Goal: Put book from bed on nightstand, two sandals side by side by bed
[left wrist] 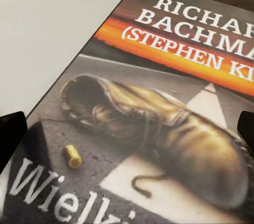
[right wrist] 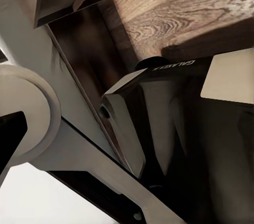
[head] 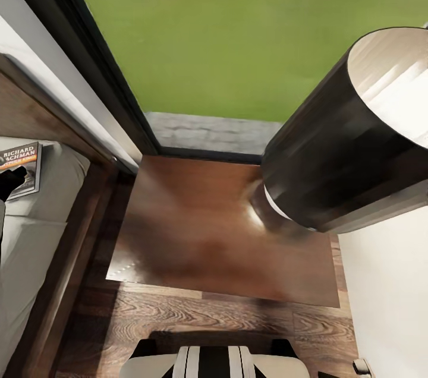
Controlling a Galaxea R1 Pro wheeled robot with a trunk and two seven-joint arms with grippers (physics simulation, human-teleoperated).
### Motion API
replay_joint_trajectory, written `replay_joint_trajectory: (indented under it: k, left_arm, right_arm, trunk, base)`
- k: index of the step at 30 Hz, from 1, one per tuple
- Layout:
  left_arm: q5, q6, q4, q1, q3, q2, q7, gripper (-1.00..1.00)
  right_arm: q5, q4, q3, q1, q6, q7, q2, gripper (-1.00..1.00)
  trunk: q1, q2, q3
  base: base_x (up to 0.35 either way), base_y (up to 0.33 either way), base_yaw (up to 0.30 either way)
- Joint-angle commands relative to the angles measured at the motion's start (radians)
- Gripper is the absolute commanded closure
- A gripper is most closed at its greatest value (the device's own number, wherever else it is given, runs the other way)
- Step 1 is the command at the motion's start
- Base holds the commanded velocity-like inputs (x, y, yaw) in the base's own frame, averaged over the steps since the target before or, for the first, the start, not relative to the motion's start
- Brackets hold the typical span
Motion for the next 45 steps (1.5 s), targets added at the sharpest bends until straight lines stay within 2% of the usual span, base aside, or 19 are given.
replay_joint_trajectory:
  k: [1, 45]
  left_arm:
    - [0.015, 0.005, 0.046, 0.0, -0.001, 0.0, 0.006, -1.0]
    - [0.016, 0.005, 0.046, 0.0, 0.0, 0.0, 0.006, -1.0]
  right_arm:
    - [-0.008, 0.0, 0.006, 0.0, 0.011, 0.003, 0.0, -1.0]
    - [-0.009, 0.0, 0.006, 0.0, 0.011, 0.003, 0.0, -1.0]
  trunk:
    - [0.0, 0.0, -0.001]
    - [0.0, 0.0, -0.001]
  base:
    - [-0.001, -0.003, 0.0]
    - [-0.019, 0.0, 0.0]
